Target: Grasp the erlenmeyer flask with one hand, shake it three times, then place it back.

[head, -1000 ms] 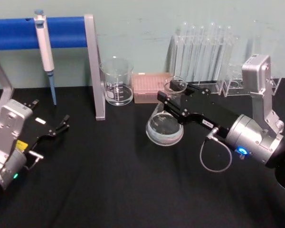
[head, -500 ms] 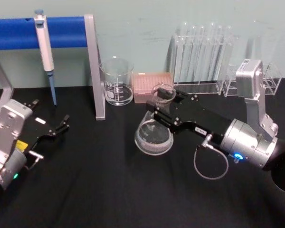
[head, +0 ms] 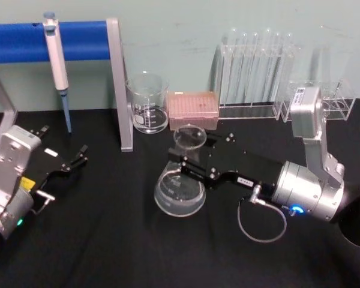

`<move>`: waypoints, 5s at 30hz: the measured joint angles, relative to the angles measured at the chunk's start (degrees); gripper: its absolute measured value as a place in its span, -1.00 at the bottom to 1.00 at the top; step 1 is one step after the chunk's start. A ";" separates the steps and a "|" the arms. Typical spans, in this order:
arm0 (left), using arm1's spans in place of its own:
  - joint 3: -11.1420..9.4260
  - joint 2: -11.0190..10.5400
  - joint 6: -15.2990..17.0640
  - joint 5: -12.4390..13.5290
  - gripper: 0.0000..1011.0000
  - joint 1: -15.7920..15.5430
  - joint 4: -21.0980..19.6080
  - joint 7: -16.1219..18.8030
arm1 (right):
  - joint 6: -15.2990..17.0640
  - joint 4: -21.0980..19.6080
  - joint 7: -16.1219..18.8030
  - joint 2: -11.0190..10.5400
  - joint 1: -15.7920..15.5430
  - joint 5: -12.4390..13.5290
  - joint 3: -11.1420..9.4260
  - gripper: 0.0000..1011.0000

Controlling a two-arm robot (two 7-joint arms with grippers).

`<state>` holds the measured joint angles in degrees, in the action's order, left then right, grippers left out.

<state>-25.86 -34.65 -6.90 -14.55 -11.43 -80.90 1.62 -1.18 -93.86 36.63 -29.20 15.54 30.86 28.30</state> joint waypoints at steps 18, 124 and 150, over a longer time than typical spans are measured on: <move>0.00 0.00 0.00 0.00 0.98 0.00 0.00 0.00 | -1.38 -0.51 4.01 -2.24 1.35 1.48 3.78 -0.11; 0.00 0.00 0.00 0.00 0.98 0.00 0.00 0.00 | 0.83 3.03 -8.86 6.87 -2.00 -9.78 -6.81 -0.11; 0.00 0.00 0.00 0.00 0.98 0.00 0.00 0.00 | -2.57 1.47 1.92 1.63 -0.12 -5.69 1.04 -0.11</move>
<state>-25.86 -34.65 -6.91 -14.55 -11.43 -80.90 1.62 -3.75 -92.39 38.55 -27.57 15.43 25.17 29.33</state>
